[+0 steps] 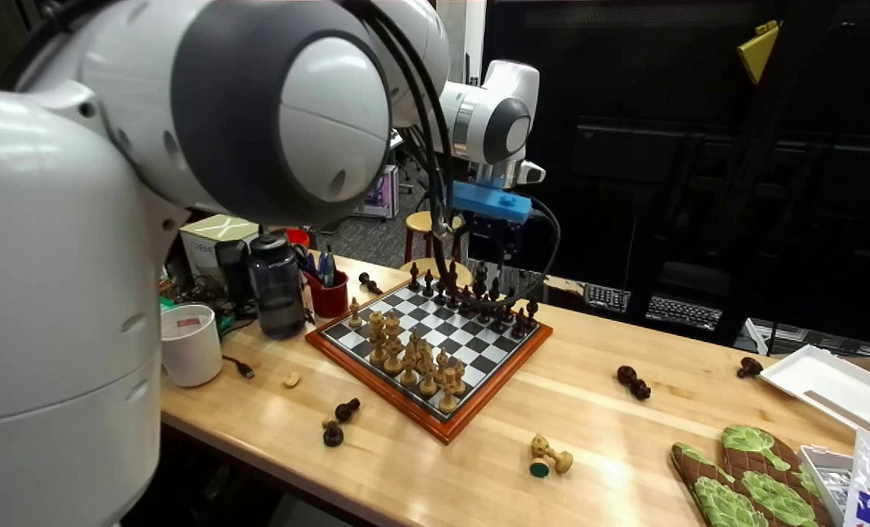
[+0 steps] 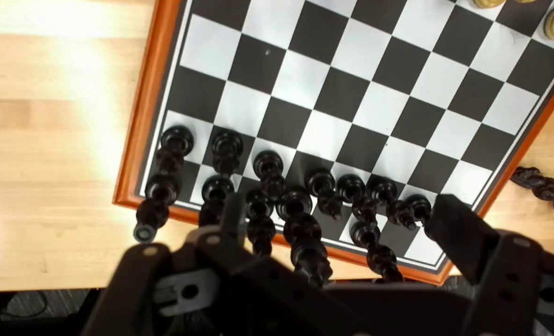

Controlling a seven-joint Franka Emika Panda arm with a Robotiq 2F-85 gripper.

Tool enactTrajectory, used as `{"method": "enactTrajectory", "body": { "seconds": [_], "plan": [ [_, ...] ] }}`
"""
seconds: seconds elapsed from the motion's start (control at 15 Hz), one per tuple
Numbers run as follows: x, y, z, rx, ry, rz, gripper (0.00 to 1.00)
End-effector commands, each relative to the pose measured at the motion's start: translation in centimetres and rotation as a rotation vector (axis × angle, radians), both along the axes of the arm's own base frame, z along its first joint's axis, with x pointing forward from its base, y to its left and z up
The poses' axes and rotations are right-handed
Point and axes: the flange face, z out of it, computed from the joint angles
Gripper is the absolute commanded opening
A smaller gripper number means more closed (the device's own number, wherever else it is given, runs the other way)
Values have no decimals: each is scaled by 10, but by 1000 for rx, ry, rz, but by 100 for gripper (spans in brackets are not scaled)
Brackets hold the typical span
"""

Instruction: Pick up one black piece from the table and put it on the chess board

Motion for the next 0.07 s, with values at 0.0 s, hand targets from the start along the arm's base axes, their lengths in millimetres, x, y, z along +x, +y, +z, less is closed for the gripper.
{"method": "enactTrajectory", "body": {
  "seconds": [0.0],
  "plan": [
    [-10,0,1,10,0,-12,100]
  ]
}}
